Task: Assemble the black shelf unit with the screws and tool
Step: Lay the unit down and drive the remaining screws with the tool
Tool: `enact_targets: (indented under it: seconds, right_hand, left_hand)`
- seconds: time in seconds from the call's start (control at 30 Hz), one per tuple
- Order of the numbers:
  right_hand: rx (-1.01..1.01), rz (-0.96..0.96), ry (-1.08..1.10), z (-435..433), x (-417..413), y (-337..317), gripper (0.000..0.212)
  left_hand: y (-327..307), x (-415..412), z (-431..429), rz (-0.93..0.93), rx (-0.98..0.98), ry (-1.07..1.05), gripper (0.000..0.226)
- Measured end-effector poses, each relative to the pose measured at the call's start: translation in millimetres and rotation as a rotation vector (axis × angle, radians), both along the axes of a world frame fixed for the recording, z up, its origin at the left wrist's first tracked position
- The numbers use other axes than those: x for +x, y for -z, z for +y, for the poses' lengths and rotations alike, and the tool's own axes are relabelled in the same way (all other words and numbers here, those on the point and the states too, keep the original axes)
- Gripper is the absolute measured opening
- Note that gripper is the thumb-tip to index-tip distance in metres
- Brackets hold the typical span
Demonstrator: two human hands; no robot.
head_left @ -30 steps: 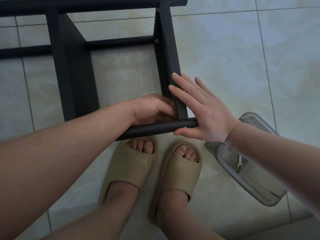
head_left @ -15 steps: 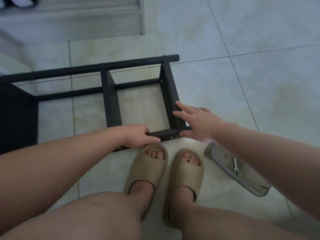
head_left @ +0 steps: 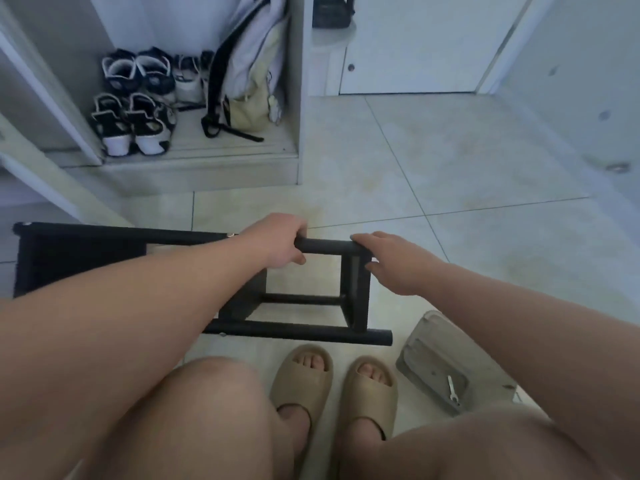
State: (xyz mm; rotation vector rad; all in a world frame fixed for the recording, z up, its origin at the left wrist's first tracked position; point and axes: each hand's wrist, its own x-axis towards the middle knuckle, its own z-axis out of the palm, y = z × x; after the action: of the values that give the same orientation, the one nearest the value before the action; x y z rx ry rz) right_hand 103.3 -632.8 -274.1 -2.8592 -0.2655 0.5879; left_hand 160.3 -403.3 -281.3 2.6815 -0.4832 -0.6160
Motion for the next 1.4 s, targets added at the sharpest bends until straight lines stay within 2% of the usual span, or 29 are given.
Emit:
enact_targets:
  seconds: [0.17,0.23,0.5,0.67,0.83,1.03,1.23,1.4]
  right_hand:
    - [0.018,-0.068,0.074,5.5,-15.4,-14.4,0.045]
    - [0.013,-0.093,0.092,6.1,-16.9,-7.6,0.046]
    - [0.032,-0.118,0.132,1.0,3.5,37.9,0.069]
    - [0.045,-0.176,0.129,4.9,35.7,59.3,0.074]
    - [0.037,-0.132,0.137,7.2,54.9,78.2,0.073]
    - [0.056,-0.094,0.146,-8.8,43.2,77.8,0.07]
    - [-0.011,-0.049,0.152,-44.4,-6.8,58.0,0.068]
    - [-0.054,-0.002,0.174,-79.9,-54.9,39.4,0.069]
  left_hand:
    - [-21.0,-12.7,-2.9,-0.059,0.107,0.021,0.028]
    - [-17.1,-12.5,-5.7,-0.063,0.117,0.006,0.021]
    - [22.5,12.0,-17.0,-0.134,0.119,-0.084,0.008]
    - [43.3,40.0,-20.5,-0.273,0.13,-0.14,0.018]
    - [67.8,62.6,-27.0,-0.364,0.185,-0.208,0.021]
    - [71.0,65.2,-33.8,-0.314,0.266,-0.226,0.029]
    - [54.5,26.3,-43.9,-0.382,0.243,-0.001,0.056]
    - [35.2,-5.1,-81.2,-0.449,0.176,0.167,0.059]
